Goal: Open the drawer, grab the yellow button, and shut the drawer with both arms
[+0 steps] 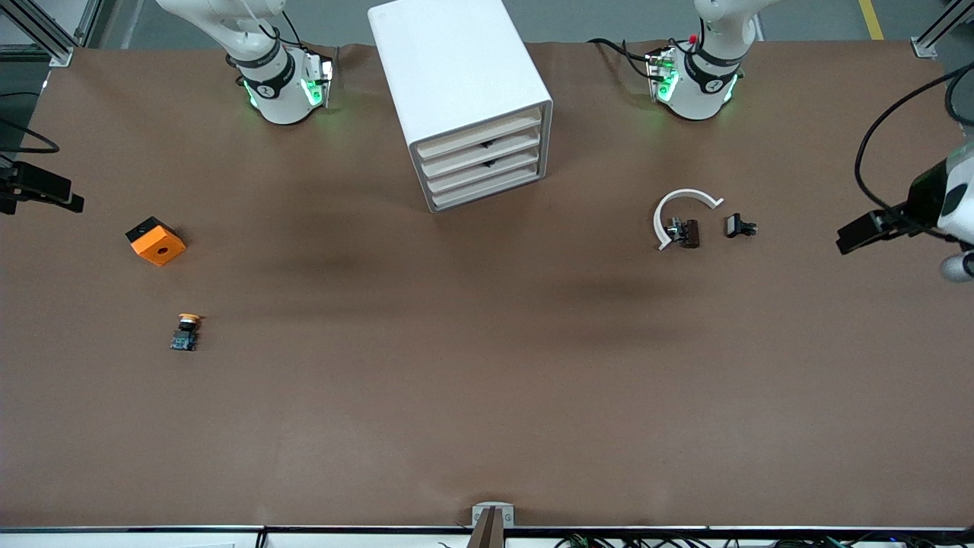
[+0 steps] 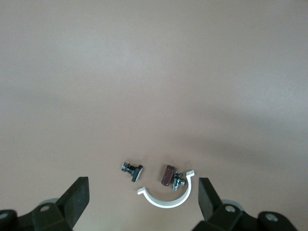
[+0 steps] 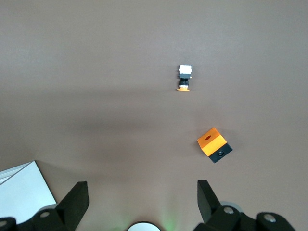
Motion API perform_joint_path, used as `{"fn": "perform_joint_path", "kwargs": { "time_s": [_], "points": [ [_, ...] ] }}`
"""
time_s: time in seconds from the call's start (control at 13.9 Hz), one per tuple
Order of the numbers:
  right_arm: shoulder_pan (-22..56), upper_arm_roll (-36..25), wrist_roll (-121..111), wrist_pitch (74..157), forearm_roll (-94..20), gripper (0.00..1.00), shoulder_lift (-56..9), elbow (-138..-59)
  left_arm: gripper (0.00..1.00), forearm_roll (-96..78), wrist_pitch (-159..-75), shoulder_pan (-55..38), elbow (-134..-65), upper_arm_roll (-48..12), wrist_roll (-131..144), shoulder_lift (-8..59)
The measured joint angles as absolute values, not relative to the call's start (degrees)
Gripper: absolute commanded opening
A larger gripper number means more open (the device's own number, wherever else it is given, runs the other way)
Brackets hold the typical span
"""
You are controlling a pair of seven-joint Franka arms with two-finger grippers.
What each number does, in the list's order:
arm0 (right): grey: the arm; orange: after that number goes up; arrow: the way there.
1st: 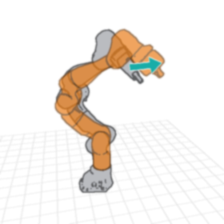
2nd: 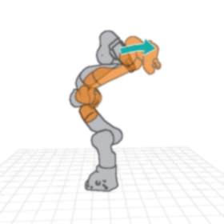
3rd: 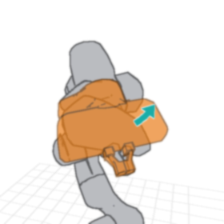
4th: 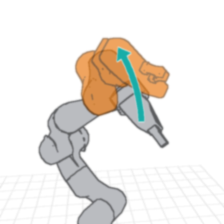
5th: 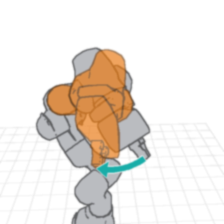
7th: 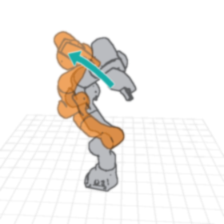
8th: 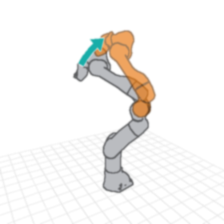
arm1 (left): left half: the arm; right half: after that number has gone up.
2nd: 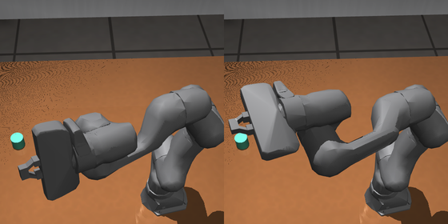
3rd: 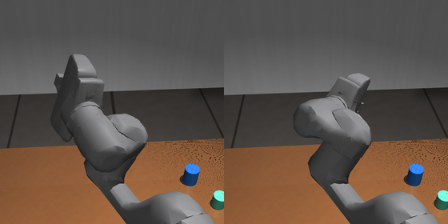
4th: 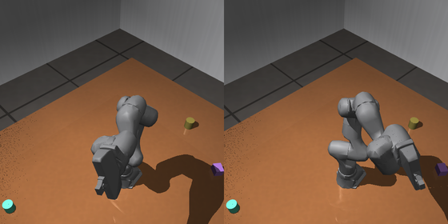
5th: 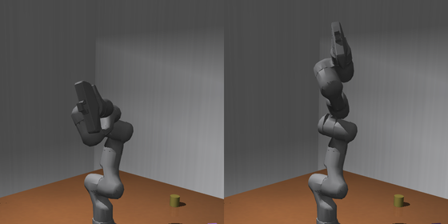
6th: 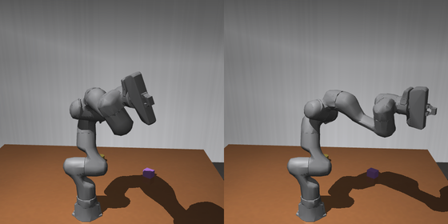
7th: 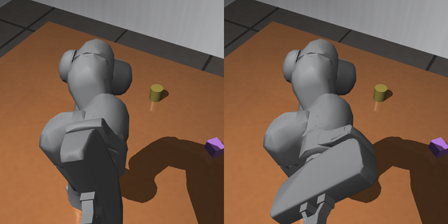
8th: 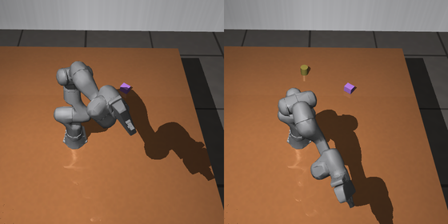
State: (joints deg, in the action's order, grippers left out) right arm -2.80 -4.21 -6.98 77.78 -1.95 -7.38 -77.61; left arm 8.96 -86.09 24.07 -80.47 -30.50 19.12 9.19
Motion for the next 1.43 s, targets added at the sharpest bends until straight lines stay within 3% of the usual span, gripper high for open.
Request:
{"fn": "perform_joint_path", "kwargs": {
  "time_s": [0.22, 0.36, 0.72, 0.79, 1.43],
  "points": [
    [-2.62, -4.18, -6.51, 80.39, -1.95, 1.0, -3.62, -83.12, 1.0, 9.01, -83.34, 23.87, -80.38, -29.99, 17.48, 6.63],
    [-2.1, -4.2, -4.12, 80.56, -1.89, 1.0, -1.24, -85.27, 1.0, 8.93, -81.83, 21.91, -80.4, -26.33, 13.65, 4.62],
    [-1.59, -4.65, -3.27, 82.62, -1.68, 1.0, 2.83, -89.98, 1.0, 3.9, -80.54, 5.24, -84.65, -5.32, 9.86, -0.42],
    [-1.59, -4.76, -4.02, 82.99, -1.63, 1.0, 3.15, -90.56, 1.0, 3.6, -80.54, 3.35, -85.98, -3.32, 9.79, -1.54],
    [-1.53, -4.85, -4.95, 83.37, -1.6, 1.0, 4.41, -91.38, 1.0, 3.43, -82.79, 1.63, -92.45, -2.58, 9.79, -7.02]
  ]
}}
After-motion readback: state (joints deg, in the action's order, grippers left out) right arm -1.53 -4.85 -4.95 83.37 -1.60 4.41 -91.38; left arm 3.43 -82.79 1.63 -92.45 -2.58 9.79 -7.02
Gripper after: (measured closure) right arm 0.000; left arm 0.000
